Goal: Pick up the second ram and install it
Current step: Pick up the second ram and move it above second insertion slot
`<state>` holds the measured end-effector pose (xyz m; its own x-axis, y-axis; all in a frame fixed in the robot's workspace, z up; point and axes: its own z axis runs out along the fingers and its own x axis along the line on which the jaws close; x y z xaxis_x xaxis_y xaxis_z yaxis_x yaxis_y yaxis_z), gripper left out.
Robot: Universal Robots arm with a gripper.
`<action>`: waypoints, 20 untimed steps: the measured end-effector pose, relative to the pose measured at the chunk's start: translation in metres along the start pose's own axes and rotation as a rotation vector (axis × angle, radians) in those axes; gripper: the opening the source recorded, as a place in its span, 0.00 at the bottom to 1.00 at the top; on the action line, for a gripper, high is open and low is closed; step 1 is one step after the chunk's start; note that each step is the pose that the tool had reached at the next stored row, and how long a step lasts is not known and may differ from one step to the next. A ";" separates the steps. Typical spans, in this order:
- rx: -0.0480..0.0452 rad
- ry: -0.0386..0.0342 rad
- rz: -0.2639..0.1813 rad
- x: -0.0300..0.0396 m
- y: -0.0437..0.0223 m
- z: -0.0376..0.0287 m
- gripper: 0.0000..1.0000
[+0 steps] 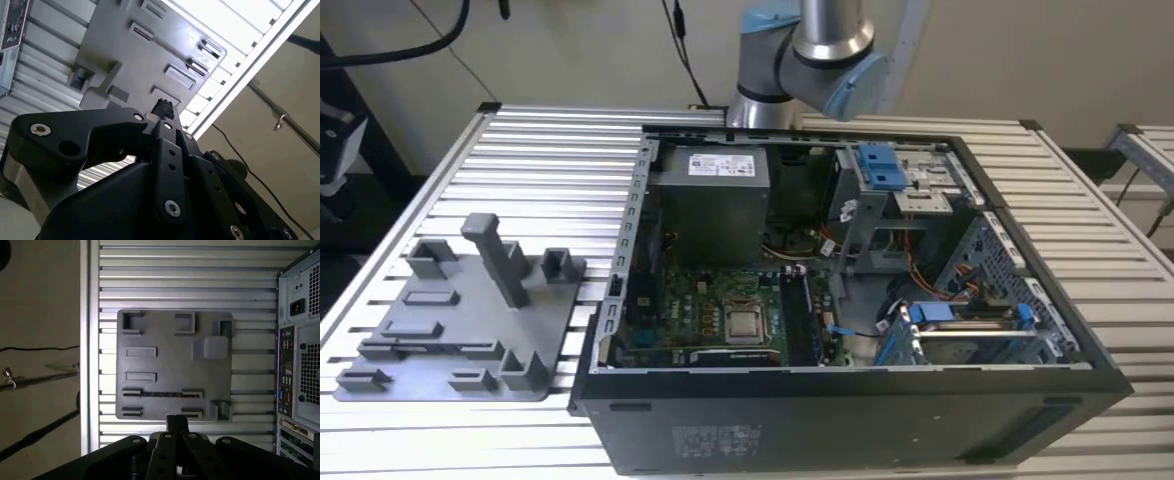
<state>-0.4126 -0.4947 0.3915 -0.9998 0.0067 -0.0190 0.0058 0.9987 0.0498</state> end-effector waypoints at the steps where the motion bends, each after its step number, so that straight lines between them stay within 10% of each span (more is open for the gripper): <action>1: 0.0001 0.0004 -0.005 0.0000 0.0000 -0.0001 0.11; 20: -0.0031 0.0088 -0.176 0.0000 0.0000 -0.0001 0.11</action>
<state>-0.4126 -0.4947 0.3916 -0.9855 -0.1687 -0.0189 -0.1695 0.9843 0.0495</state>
